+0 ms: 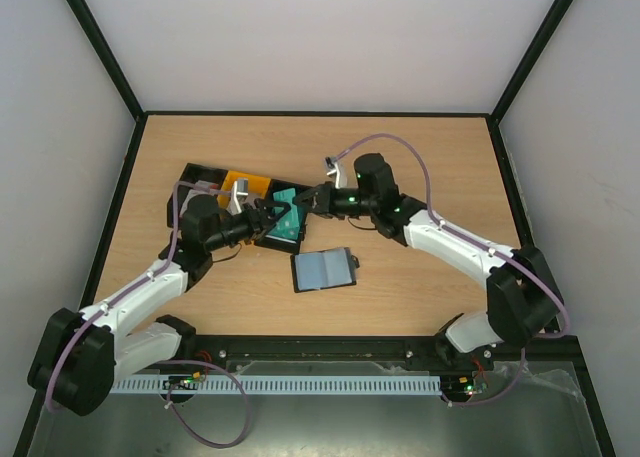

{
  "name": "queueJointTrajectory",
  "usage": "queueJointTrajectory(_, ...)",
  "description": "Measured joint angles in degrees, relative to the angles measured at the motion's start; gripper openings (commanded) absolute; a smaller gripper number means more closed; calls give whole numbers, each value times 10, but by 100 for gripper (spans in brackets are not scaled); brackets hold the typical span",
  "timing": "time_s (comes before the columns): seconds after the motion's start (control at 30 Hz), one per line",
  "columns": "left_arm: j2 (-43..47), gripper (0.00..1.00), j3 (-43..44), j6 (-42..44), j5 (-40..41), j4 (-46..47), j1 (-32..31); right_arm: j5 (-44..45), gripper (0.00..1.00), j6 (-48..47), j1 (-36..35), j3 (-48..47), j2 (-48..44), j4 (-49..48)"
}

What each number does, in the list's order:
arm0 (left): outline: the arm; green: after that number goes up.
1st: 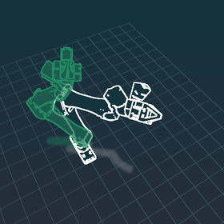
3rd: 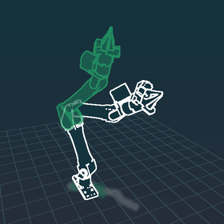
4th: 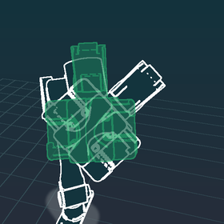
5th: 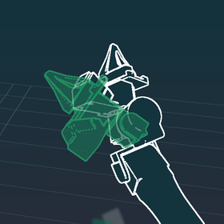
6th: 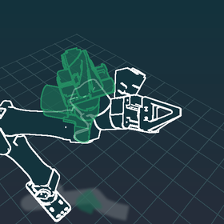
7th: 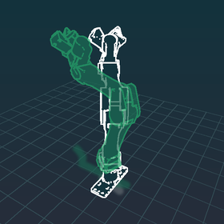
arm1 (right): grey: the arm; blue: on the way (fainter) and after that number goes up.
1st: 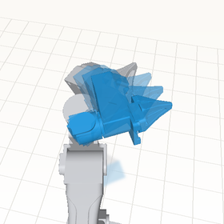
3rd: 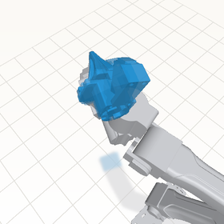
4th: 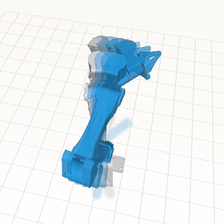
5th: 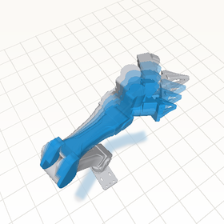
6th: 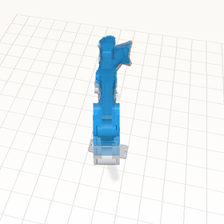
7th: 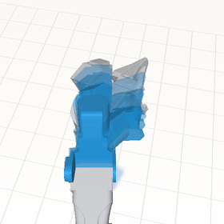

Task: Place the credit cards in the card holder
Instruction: Pick up the credit card from the storage box.

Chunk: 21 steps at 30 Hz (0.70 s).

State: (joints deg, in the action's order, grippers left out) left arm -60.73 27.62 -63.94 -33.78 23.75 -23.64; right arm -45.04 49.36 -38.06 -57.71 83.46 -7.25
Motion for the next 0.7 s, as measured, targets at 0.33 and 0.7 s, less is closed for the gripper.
queueJointTrajectory(0.33, 8, 3, -18, -59, -19, 66, -8, -31, 31, 68, 10, 66, -35, -77)
queueJointTrajectory(0.7, 23, 3, -19, -78, -6, 80, -25, -40, 11, 101, 5, 113, -43, -131)
